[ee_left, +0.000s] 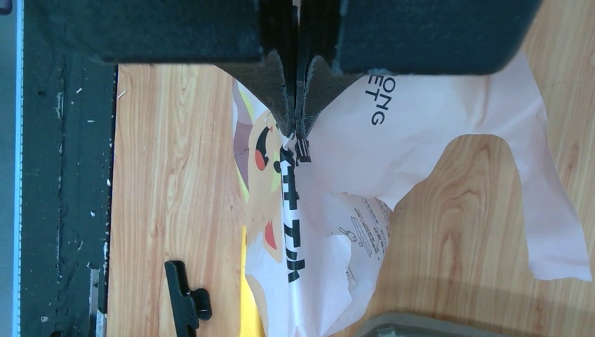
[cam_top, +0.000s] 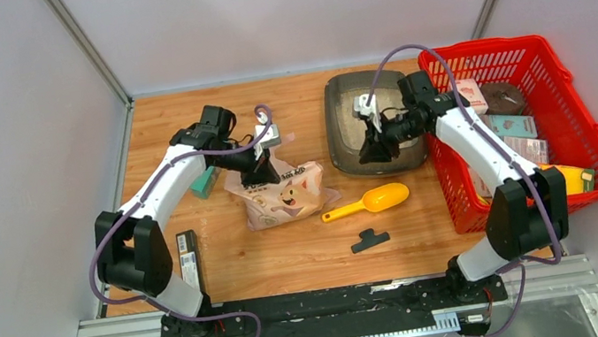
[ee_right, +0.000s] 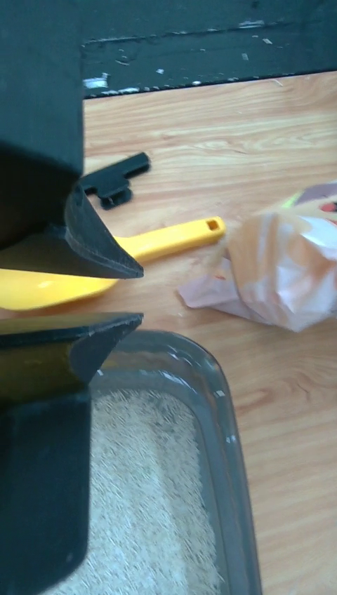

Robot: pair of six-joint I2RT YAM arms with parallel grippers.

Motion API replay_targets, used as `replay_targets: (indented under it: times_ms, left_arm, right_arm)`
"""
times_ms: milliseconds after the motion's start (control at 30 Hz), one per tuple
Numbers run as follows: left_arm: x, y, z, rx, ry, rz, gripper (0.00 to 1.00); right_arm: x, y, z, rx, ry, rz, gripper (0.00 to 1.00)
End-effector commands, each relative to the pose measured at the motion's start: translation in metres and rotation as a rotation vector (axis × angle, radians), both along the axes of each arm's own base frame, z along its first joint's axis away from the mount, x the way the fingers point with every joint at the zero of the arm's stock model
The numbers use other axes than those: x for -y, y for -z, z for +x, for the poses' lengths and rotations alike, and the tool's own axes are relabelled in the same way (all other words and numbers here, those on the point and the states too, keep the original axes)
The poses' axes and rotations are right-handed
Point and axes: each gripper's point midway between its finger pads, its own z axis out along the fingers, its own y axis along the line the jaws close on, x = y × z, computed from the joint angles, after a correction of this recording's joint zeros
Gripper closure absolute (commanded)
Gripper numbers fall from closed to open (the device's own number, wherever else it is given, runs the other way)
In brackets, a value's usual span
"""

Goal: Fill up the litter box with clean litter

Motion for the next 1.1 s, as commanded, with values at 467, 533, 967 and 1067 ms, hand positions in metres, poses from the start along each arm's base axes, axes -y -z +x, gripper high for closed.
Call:
replay_targets:
  times_ms: [467, 533, 967, 1067]
  left_arm:
    - [0.021, -0.01, 0.002, -0.009, -0.022, 0.001, 0.68]
    - [0.028, -0.007, 0.006, 0.013, -0.029, 0.004, 0.6]
    - [0.067, -0.002, 0.029, 0.053, -0.002, 0.012, 0.54]
    - [0.068, 0.003, 0.026, 0.053, 0.006, 0.037, 0.57]
  right_arm:
    - [0.025, 0.035, -0.057, 0.052, -0.113, -0.137, 0.53]
    - [0.024, 0.033, -0.056, 0.047, -0.108, -0.133, 0.53]
    - [0.025, 0.045, -0.072, 0.012, -0.133, -0.133, 0.52]
    - [0.026, 0.047, -0.073, 0.004, -0.135, -0.137, 0.52]
